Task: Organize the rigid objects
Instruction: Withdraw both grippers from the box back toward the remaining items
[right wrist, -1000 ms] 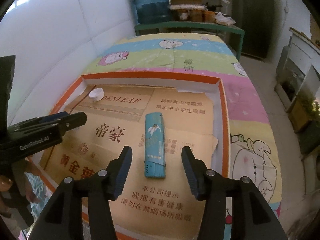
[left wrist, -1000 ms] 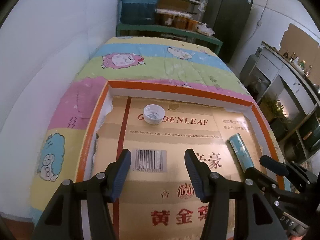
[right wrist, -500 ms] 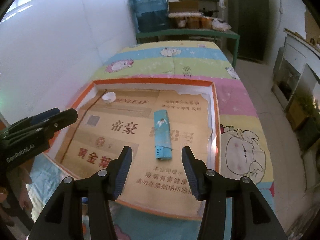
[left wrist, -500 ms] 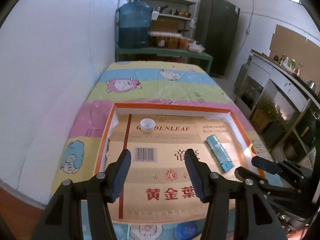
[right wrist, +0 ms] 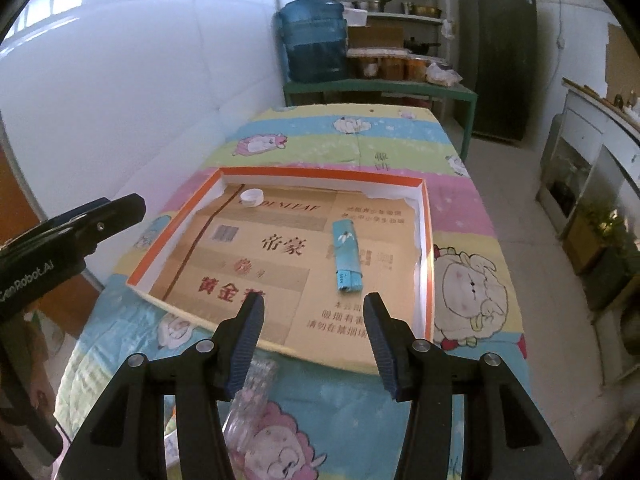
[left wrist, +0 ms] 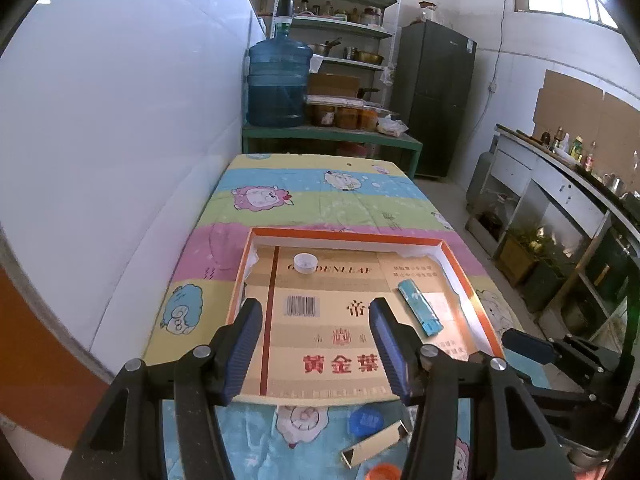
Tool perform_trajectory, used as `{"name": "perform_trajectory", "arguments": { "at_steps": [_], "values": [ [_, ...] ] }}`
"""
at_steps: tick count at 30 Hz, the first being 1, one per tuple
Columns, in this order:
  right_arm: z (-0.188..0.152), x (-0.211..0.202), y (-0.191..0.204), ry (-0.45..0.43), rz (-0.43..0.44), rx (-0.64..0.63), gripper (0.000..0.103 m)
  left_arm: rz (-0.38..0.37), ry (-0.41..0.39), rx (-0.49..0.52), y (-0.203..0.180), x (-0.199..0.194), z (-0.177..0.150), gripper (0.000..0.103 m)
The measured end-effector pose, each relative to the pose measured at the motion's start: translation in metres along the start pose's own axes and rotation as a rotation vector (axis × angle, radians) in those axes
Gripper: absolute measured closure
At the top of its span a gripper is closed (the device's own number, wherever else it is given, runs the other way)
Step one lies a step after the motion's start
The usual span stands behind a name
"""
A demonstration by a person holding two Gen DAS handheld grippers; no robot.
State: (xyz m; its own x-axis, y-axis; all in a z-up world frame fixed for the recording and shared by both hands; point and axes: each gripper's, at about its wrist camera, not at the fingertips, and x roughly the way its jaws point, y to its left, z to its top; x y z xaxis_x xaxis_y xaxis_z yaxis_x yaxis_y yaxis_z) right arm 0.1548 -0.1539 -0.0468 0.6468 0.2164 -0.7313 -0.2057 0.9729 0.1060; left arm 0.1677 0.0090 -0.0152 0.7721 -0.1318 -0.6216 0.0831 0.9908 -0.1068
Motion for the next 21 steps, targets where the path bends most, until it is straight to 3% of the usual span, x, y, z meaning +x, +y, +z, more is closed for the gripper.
{"name": "perform_trajectory", "arguments": {
  "at_steps": [21],
  "values": [
    [-0.050, -0.073, 0.037, -0.052, -0.002, -0.043, 0.049, -0.039, -0.023, 0.035, 0.002, -0.061, -0.043, 0.048]
  ]
}}
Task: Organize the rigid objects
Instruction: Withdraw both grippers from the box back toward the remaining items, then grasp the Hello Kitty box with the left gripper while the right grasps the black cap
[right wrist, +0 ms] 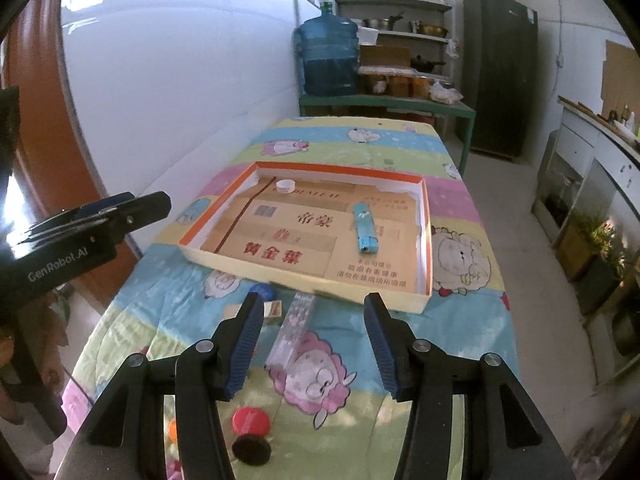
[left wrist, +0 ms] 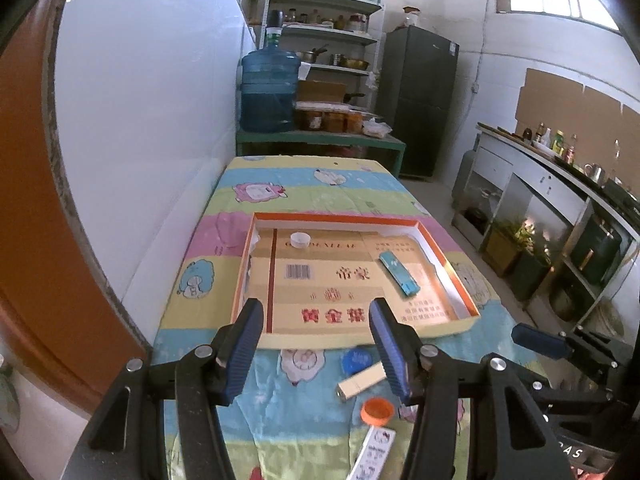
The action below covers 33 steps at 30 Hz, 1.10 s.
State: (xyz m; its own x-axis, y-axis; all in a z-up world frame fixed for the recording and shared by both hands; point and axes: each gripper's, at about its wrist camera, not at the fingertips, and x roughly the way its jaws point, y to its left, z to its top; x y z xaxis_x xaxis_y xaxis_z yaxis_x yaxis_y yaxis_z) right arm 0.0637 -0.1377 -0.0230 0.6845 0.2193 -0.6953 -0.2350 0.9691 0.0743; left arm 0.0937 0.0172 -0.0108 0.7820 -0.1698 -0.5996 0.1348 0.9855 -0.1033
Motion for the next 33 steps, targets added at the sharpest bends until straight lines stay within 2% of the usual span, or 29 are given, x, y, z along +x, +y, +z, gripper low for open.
{"name": "perform_trajectory", "arguments": {
  "at_steps": [18, 28, 33],
  "values": [
    [-0.058, -0.011, 0.027, 0.056, 0.036, -0.026, 0.049, -0.050, 0.061, 0.030, -0.007, -0.015, -0.051, 0.048],
    [-0.076, -0.006, 0.035, 0.088, 0.042, -0.026, 0.049, -0.089, 0.089, 0.043, -0.010, -0.015, -0.070, 0.048],
    [-0.086, -0.001, 0.038, 0.106, 0.041, -0.035, 0.049, -0.116, 0.131, 0.065, -0.015, -0.005, -0.083, 0.048]
  ]
}}
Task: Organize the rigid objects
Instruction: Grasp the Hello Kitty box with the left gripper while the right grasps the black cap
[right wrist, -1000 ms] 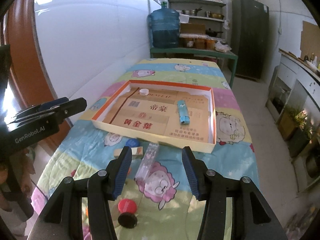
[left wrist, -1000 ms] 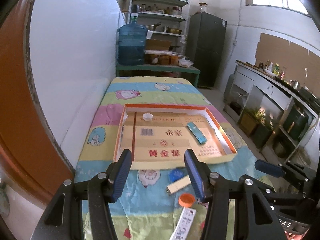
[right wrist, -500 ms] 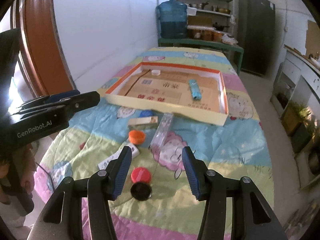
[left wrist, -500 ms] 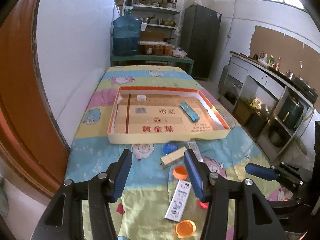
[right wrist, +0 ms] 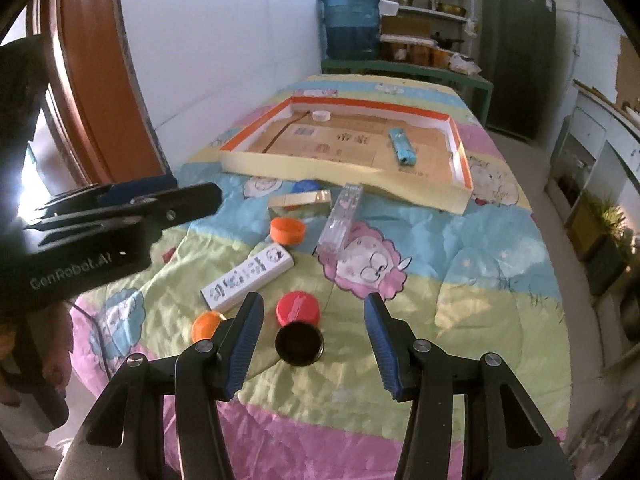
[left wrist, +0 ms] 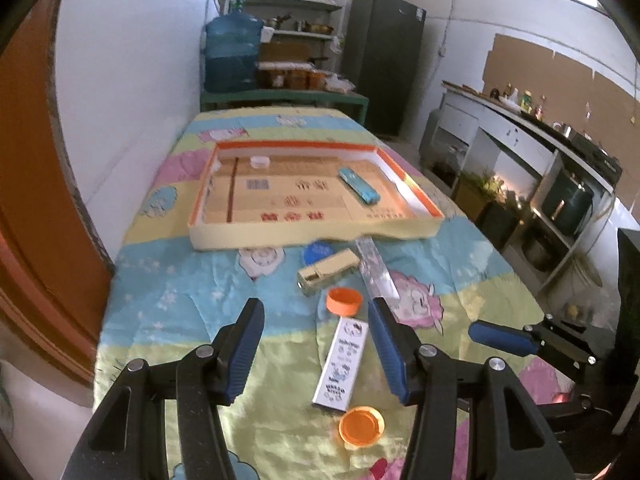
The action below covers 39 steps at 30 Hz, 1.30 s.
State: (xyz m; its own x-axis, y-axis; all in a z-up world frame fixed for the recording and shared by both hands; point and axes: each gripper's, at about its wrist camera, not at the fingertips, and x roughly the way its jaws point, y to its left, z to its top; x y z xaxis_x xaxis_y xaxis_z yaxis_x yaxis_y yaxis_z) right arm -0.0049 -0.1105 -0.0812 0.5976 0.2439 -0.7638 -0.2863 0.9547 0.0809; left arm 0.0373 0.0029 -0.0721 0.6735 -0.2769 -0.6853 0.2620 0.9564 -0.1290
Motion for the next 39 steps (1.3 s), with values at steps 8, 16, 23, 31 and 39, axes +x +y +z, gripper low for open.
{"name": "perform_trajectory", "arguments": {
  "at_steps": [8, 16, 23, 31, 39],
  "values": [
    [-0.013, 0.015, -0.001, 0.044, -0.006, 0.000, 0.049, -0.032, 0.054, 0.023, -0.004, 0.016, -0.013, 0.049],
    [-0.020, 0.025, 0.002, 0.071, -0.007, -0.008, 0.049, -0.060, 0.110, 0.049, -0.009, 0.030, -0.023, 0.049],
    [-0.022, 0.030, 0.003, 0.083, -0.007, -0.010, 0.049, -0.063, 0.154, 0.074, -0.009, 0.043, -0.029, 0.062],
    [-0.022, 0.032, 0.003, 0.086, -0.006, -0.009, 0.049, -0.080, 0.171, 0.106, -0.010, 0.050, -0.033, 0.064],
    [-0.022, 0.033, 0.003, 0.084, 0.006, -0.009, 0.064, -0.073, 0.161, 0.153, -0.013, 0.051, -0.034, 0.065]
  ]
}}
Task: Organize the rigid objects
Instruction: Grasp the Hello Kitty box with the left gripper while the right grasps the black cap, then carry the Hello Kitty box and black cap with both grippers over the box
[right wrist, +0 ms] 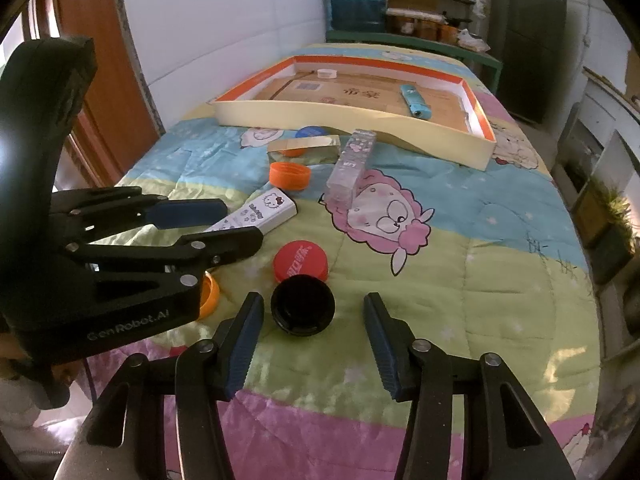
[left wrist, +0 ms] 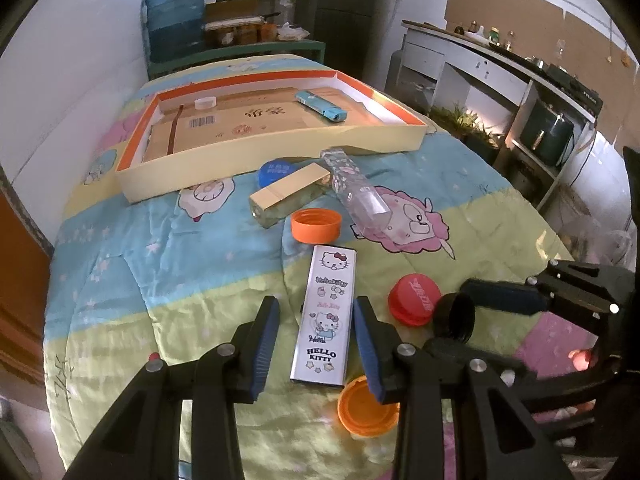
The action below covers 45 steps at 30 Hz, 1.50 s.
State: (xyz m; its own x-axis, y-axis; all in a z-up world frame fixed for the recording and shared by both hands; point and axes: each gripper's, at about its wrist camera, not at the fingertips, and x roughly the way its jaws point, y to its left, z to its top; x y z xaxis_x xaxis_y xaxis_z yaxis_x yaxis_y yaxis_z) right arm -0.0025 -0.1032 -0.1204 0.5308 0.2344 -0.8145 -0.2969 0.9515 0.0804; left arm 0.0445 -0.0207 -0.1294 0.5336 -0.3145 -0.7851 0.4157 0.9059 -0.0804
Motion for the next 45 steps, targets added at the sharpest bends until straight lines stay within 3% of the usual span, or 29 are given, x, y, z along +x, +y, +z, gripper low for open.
{"name": "perform_trajectory", "arguments": {
  "at_steps": [3, 14, 30, 45],
  "values": [
    [0.000, -0.001, -0.002, -0.001, 0.006, 0.009, 0.073, 0.000, -0.009, -0.004, 0.001, 0.000, 0.000, 0.076],
    [0.001, -0.009, -0.004, -0.019, 0.009, 0.009, 0.073, -0.039, -0.025, -0.079, 0.012, -0.005, -0.002, 0.076],
    [0.014, -0.026, -0.012, -0.071, 0.007, 0.025, 0.073, -0.033, -0.089, -0.113, 0.019, -0.030, 0.012, 0.076],
    [0.051, -0.038, -0.019, -0.140, -0.004, -0.010, 0.073, 0.079, -0.143, -0.164, 0.030, -0.045, 0.047, 0.076]
  ]
}}
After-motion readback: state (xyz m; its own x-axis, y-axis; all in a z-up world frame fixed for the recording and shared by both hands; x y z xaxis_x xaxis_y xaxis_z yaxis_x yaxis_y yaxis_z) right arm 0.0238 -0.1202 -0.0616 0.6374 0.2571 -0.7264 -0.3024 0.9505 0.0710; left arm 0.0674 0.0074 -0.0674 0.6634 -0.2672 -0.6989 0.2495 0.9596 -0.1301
